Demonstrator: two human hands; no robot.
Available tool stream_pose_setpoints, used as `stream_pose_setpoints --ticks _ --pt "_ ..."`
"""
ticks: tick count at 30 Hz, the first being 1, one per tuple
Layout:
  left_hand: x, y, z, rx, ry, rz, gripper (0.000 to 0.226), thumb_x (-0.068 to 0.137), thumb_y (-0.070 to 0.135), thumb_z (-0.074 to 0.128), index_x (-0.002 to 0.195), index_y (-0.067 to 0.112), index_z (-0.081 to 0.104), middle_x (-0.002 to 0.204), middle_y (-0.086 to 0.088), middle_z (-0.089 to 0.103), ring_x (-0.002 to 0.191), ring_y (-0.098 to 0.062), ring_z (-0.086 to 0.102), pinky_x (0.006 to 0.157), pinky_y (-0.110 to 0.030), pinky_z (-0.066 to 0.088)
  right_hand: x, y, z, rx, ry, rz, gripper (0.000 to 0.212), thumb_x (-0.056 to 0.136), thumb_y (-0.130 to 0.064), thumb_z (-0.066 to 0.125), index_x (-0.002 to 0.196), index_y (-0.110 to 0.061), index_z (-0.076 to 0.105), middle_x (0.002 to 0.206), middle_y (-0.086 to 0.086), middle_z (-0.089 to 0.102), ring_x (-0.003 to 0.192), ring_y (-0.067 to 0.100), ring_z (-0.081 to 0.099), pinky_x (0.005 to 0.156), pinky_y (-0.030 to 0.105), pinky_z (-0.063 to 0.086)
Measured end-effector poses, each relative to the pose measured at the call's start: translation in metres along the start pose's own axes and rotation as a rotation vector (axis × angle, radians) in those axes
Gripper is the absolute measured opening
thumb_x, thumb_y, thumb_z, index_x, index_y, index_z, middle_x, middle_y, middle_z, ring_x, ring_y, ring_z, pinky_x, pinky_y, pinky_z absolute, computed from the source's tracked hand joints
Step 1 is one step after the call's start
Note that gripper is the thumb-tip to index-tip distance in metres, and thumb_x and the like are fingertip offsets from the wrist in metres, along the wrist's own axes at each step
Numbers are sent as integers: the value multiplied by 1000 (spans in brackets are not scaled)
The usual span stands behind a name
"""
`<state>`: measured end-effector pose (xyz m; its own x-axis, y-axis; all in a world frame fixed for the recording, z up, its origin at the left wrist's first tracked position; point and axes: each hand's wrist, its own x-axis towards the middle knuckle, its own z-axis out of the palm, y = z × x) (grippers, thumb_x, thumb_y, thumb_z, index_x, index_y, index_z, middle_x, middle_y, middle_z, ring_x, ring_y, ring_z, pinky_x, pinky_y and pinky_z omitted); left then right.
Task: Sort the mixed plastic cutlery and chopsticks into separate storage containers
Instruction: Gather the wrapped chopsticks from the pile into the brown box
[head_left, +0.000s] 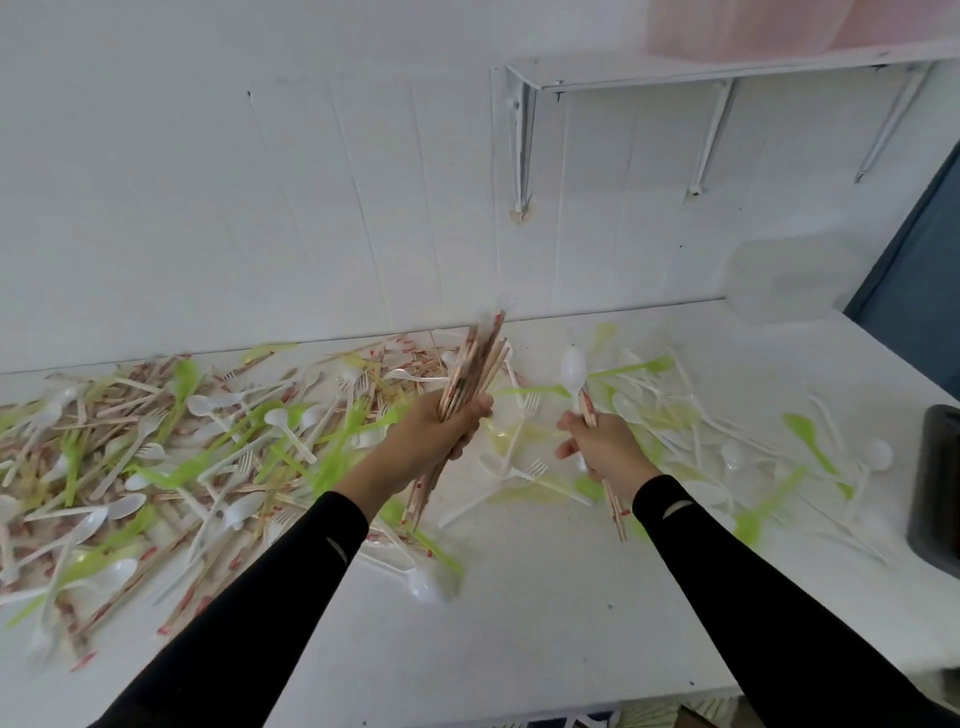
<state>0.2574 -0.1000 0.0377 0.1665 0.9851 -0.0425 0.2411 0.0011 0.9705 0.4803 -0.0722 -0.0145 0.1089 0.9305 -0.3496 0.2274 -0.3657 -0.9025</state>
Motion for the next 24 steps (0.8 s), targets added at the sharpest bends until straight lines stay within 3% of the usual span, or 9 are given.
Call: stream_pose_setpoints --ticks 3,6,10,12,16,18,20,22,24 --pt "-2 -15 21 -71 279 103 43 93 41 60 84 -1 60 56 5 51 50 -10 48 52 -22 43 -2 24 2 -5 -24 106 26 98 -25 54 111 -2 58 72 6 61 44 13 33 37 19 26" --pt "-13 -36 45 -173 385 131 36 97 31 59 83 -2 59 60 0 55 56 -12 54 57 -28 47 -11 27 6 3 99 61 32 96 -37 56 120 -16 46 93 1 53 60 13 46 44 24 35" --pt "-27 -59 67 -200 383 98 10 95 26 63 94 16 65 68 6 63 64 -10 62 66 -28 54 -30 28 17 127 274 -221 30 98 -49 47 92 -19 50 71 1 47 61 15 45 58 31 37" --pt "-31 -67 73 -209 368 97 9 93 26 65 98 19 67 75 5 67 70 -10 65 72 -29 56 -45 33 26 148 279 -303 35 99 -50 43 96 -16 50 78 12 49 68 15 48 65 35 42" --pt "-40 -78 76 -159 335 105 6 94 26 66 93 20 67 81 5 70 81 -9 67 76 -22 53 -68 55 39 192 180 -381 23 103 -45 39 101 -23 43 66 -16 45 59 7 44 60 31 41" --pt "-46 -89 73 -72 302 67 13 93 32 66 93 19 67 80 4 70 75 -10 64 71 -27 51 -75 72 42 147 167 -364 23 104 -40 37 106 -19 44 69 -12 47 56 3 45 62 23 41" --pt "-49 -100 69 16 267 17 15 93 35 66 89 20 66 67 11 63 62 -10 56 63 -33 47 -79 85 41 114 137 -280 28 105 -38 35 106 -13 49 79 -5 55 66 -2 52 66 12 40" --pt "-47 -104 66 40 235 -8 7 94 31 65 90 25 65 67 18 63 63 -2 59 67 -27 47 -80 87 36 124 113 -221 34 105 -38 35 102 -11 55 87 -3 62 82 4 59 75 16 42" --pt "-41 -98 66 48 218 13 4 97 24 61 96 27 62 82 15 71 79 6 66 76 -18 47 -80 78 26 221 78 -213 32 106 -35 35 97 -12 54 83 4 66 80 15 62 76 26 48"
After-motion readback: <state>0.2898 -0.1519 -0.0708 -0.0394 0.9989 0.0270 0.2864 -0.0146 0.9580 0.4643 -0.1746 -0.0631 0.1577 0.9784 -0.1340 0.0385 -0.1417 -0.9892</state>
